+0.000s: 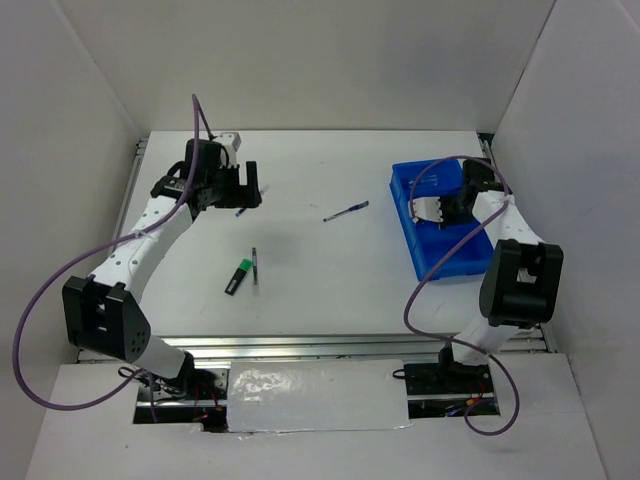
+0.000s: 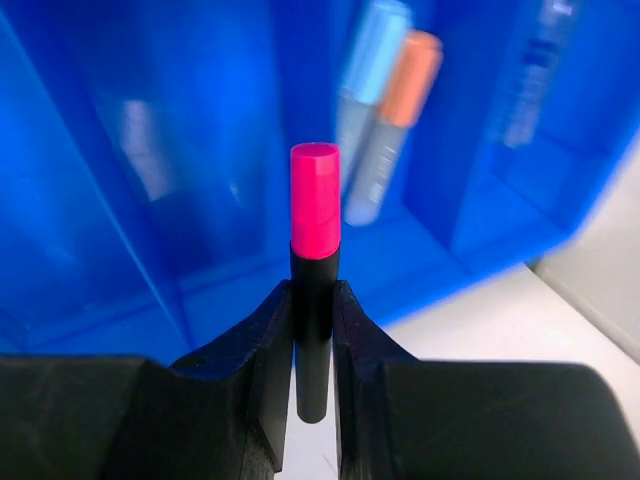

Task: Sort the stationery into containers
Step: Place the pen in the storage box, then pick up the pen from the center of the board.

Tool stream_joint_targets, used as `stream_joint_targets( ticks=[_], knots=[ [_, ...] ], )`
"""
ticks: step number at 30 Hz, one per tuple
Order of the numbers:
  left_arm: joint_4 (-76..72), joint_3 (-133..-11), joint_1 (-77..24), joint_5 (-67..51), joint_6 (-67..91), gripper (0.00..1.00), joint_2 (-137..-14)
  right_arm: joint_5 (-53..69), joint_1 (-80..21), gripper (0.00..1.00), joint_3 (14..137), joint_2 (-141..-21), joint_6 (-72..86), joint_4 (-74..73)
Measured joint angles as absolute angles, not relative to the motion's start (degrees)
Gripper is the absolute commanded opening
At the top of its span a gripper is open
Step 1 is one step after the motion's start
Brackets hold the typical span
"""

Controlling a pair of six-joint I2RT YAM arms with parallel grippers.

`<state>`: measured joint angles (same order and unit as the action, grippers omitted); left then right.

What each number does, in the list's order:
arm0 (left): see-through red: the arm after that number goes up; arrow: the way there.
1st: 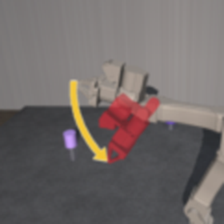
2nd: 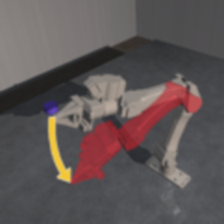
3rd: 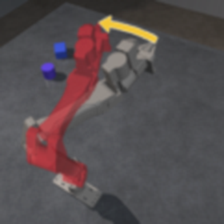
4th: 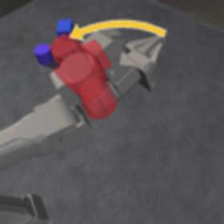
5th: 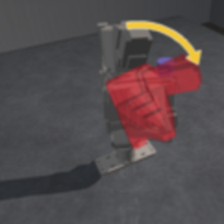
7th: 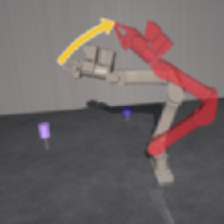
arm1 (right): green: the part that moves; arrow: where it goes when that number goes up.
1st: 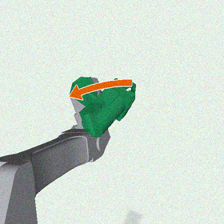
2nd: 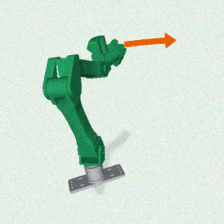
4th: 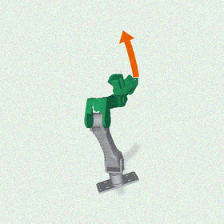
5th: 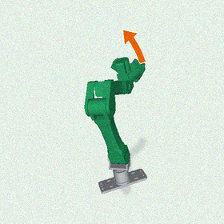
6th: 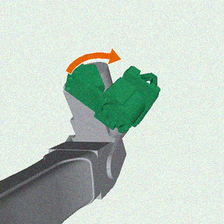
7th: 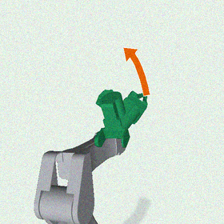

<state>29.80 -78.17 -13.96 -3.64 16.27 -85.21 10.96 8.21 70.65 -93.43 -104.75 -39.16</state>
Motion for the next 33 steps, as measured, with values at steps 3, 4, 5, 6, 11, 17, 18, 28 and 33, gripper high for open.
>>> stream_joint_targets(
  ticks=[3, 4, 5, 6, 11, 17, 18, 28, 33],
  knots=[
    [30.2, -76.9, -13.1, -2.2, 16.9, 0.99, -85.2, 9.6, 7.7, 0.05, 68.7, -94.8, -106.2, -38.1],
    [30.3, -76.5, -12.8, -1.7, 17.0, 0.99, -85.2, 9.3, 7.6, 0.06, 68.3, -95.4, -106.5, -37.8],
    [30.6, -76.2, -12.6, -1.5, 17.0, 0.99, -85.2, 8.8, 7.4, 0.09, 68.1, -95.9, -106.7, -37.4],
    [30.9, -75.9, -12.5, -1.3, 17.1, 0.99, -85.3, 8.4, 7.2, 0.17, 68.0, -96.5, -106.8, -37.0],
    [31.9, -74.5, -12.5, -0.9, 17.0, 0.99, -85.2, 6.2, 6.8, 0.56, 67.3, -98.6, -106.6, -34.2],
    [32.9, -69.4, -12.9, 2.8, 16.2, 0.99, -85.2, 5.3, 6.4, 0.83, 67.0, -98.8, -104.6, -30.9],
    [33.2, -68.3, -13.0, 3.3, 15.9, 0.99, -85.2, 5.4, 6.4, 1.0, 67.0, -98.8, -103.5, -30.5],
    [35.0, -61.5, -16.7, 5.7, 12.1, 0.84, -85.6, 14.2, 6.2, 1.0, 75.9, -90.6, -79.6, -30.1],
    [34.3, -61.5, -19.8, 6.6, 11.8, 0.77, -89.5, 18.7, 6.5, 1.0, 82.0, -82.2, -57.8, -28.0]
  ],
)
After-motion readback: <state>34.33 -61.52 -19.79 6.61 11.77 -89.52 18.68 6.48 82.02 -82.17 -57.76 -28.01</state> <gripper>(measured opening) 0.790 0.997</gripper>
